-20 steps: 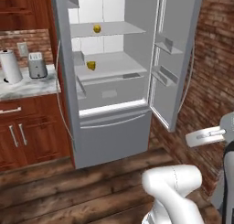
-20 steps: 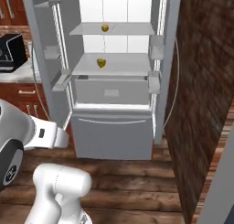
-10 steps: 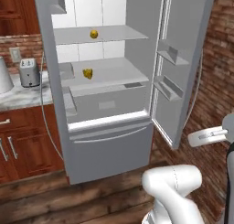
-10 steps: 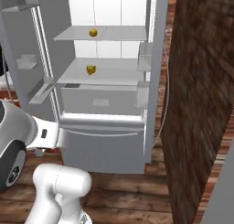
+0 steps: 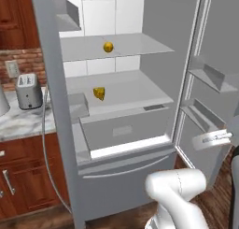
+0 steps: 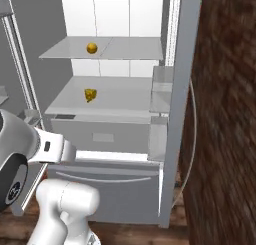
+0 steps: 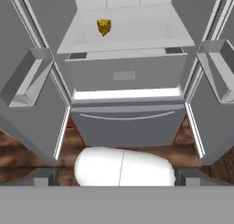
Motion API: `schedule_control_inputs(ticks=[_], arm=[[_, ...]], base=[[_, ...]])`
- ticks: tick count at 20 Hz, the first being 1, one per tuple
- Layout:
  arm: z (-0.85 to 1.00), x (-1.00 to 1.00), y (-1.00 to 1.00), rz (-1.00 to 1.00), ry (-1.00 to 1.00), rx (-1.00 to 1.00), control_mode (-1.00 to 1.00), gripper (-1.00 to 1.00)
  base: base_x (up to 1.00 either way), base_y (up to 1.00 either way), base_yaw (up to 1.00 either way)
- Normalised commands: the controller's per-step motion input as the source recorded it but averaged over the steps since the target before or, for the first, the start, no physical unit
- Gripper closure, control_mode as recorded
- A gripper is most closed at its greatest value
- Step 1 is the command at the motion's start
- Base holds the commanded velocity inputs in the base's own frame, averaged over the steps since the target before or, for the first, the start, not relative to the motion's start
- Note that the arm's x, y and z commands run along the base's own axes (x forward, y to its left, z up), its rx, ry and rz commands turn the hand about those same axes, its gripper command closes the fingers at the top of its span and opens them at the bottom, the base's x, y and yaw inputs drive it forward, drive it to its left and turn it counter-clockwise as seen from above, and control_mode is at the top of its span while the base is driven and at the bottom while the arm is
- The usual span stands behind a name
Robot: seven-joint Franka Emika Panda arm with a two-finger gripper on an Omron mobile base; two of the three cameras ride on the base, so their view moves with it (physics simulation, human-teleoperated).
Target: Take the cheese, fish, and lemon from the fridge and place them on the plate on the dining counter to create an appetizer plate.
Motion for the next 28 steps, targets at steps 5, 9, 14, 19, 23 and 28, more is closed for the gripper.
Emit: schedule_control_inputs(ticks=[5, 9, 14, 19, 23, 28], arm=[[0.00, 0.00, 0.00, 0.00, 0.00, 0.00, 1.00, -1.00], [0.00, 0.00, 0.00, 0.00, 0.00, 0.00, 1.00, -1.00], [0.00, 0.00, 0.00, 0.00, 0.00, 0.00, 1.00, -1.00], [0.00, 0.00, 0.00, 0.00, 0.00, 0.00, 1.00, -1.00], [0.00, 0.37, 0.20, 0.00, 0.16, 0.00, -1.00, -1.00], [0.03, 0.47, 0.31, 0.00, 0.25, 0.00, -1.00, -1.00]], base=[[0.96, 0.00, 0.00], [1.00, 0.03, 0.00], [1.00, 0.18, 0.02], [1.00, 0.23, 0.04], [0.46, 0.16, 0.01], [0.00, 0.00, 0.00]])
